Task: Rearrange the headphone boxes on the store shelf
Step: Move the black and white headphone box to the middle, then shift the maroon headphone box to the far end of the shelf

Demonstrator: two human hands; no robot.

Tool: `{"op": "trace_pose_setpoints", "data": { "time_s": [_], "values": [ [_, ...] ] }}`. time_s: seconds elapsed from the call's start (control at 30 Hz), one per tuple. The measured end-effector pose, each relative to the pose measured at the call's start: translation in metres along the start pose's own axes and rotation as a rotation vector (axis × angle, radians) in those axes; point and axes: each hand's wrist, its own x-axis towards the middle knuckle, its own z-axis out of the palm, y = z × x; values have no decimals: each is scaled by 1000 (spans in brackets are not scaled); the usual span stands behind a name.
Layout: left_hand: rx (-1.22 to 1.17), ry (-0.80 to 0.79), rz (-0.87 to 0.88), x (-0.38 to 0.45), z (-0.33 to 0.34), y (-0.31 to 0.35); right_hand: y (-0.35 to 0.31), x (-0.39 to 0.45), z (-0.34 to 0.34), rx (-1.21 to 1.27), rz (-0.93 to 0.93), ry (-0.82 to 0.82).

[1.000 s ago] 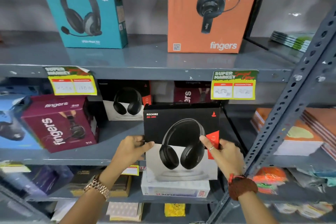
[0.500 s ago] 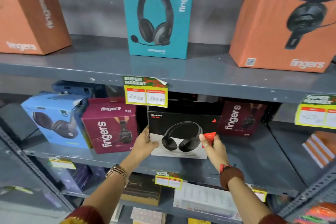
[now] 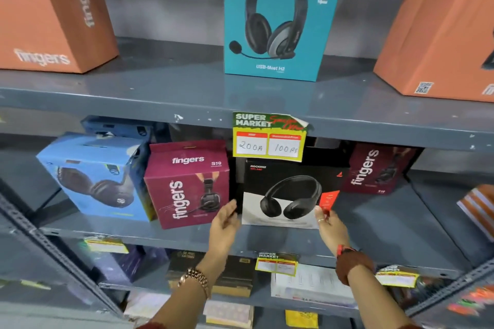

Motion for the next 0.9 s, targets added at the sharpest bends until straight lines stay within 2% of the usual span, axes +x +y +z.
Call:
{"op": "trace_pose_setpoints", "data": {
  "time_s": [0.07, 0.13, 0.23, 0.3, 0.43, 0.63, 0.77, 0.9],
  "values": [
    [-80, 129, -38, -9, -21, -5, 0, -13, 16, -41, 64, -94],
    [-104, 280, -6, -16, -47, -2, -7, -28, 36, -26, 94, -217],
    [-121, 484, 159, -18, -89, 8, -35, -48, 68, 140, 6, -343],
    [-170, 554, 216, -20, -108, 23, -64, -60, 85, 258, -85, -412],
    [-149, 495, 285, -21, -127, 58, -119, -73, 107, 338, -257, -425],
    [-9, 293, 181, -12, -139, 66, -134, -67, 126, 288, -267, -432],
    [-127, 345, 208, -36, -135, 66, -121, -80, 113, 352, -277, -433],
    [-238, 457, 200, -80, -111, 41, -84, -110, 79, 380, -368, -513]
  ]
}}
